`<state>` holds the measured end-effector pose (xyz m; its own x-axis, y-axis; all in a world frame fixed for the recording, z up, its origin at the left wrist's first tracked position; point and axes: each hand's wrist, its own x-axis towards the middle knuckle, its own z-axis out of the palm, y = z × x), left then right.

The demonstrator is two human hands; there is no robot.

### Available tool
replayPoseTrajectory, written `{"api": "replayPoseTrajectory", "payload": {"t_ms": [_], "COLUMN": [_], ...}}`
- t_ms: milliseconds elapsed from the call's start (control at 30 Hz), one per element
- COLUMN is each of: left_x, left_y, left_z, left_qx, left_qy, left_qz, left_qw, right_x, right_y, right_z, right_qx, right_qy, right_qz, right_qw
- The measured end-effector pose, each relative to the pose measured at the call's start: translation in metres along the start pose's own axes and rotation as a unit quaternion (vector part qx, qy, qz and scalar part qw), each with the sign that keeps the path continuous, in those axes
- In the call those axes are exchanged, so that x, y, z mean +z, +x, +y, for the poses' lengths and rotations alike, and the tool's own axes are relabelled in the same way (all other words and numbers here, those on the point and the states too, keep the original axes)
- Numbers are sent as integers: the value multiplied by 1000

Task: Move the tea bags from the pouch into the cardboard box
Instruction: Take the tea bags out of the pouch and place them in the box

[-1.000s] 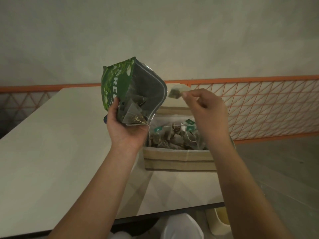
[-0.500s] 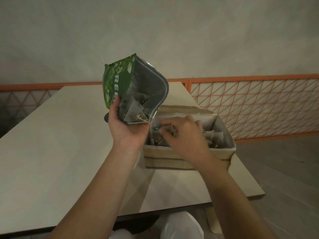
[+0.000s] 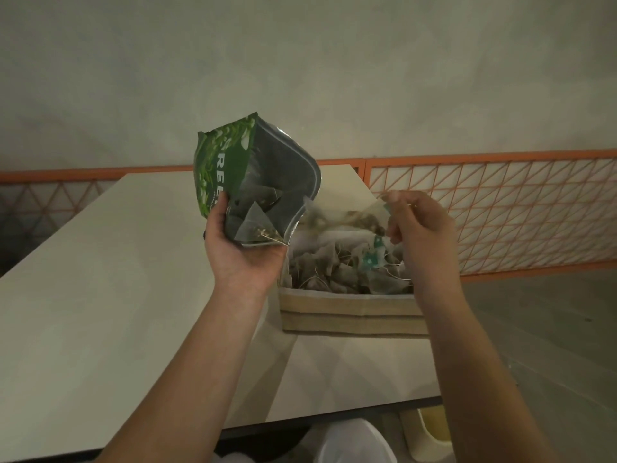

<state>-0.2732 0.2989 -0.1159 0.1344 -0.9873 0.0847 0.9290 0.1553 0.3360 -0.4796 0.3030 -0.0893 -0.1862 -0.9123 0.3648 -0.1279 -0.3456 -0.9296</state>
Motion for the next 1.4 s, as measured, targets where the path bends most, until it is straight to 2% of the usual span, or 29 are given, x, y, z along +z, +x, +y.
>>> {"api": "replayPoseTrajectory", "payload": {"t_ms": [133, 267, 300, 367, 433, 467, 500, 600, 667, 767, 833, 900, 1133, 1300, 1400], "left_x": [3, 4, 5, 6, 7, 7, 8, 6, 4, 1, 0, 0, 2, 2, 3], "left_y": [-2, -3, -3, -5, -6, -7, -7, -7, -7, -6, -7, -7, -10, -10, -10], "left_z": [-3, -4, -4, -5, -5, -6, -6, -7, -8, -9, -10, -9, -8, -9, -11], "left_qx": [-3, 1, 1, -2, -2, -2, -2, -1, -2, -3, -3, -3, -4, -7, -10], "left_qy": [-9, -10, -9, -8, -4, -3, -2, 2, 9, 12, 11, 11, 11, 9, 12], "left_qz": [8, 4, 4, 4, 5, 6, 6, 9, 10, 13, 15, 17, 23, 22, 13], "left_qw": [1000, 1000, 1000, 1000, 1000, 1000, 1000, 1000, 1000, 1000, 1000, 1000, 1000, 1000, 1000], "right_x": [-5, -5, -7, -12, -21, -25, -27, -30, -31, -27, -25, -26, -30, -33, -38], "right_y": [13, 11, 11, 16, 18, 18, 17, 10, 8, 4, 3, 3, 4, 7, 4], "right_z": [3, -2, -4, 4, 18, 24, 29, 30, 29, 27, 30, 32, 25, 3, 1], "right_qx": [35, -22, -28, -18, -8, -20, -30, -44, -75, -71, -31, -3, -27, 67, 66], "right_qy": [-107, 22, 30, -74, -282, -345, -355, -272, -251, -246, -288, -333, -272, -112, -2], "right_qz": [-105, 15, 17, -50, -141, -142, -123, -55, -40, -116, -183, -206, -113, -103, -83], "right_qw": [988, 999, 999, 996, 949, 928, 926, 960, 964, 959, 939, 920, 955, 986, 994]}}
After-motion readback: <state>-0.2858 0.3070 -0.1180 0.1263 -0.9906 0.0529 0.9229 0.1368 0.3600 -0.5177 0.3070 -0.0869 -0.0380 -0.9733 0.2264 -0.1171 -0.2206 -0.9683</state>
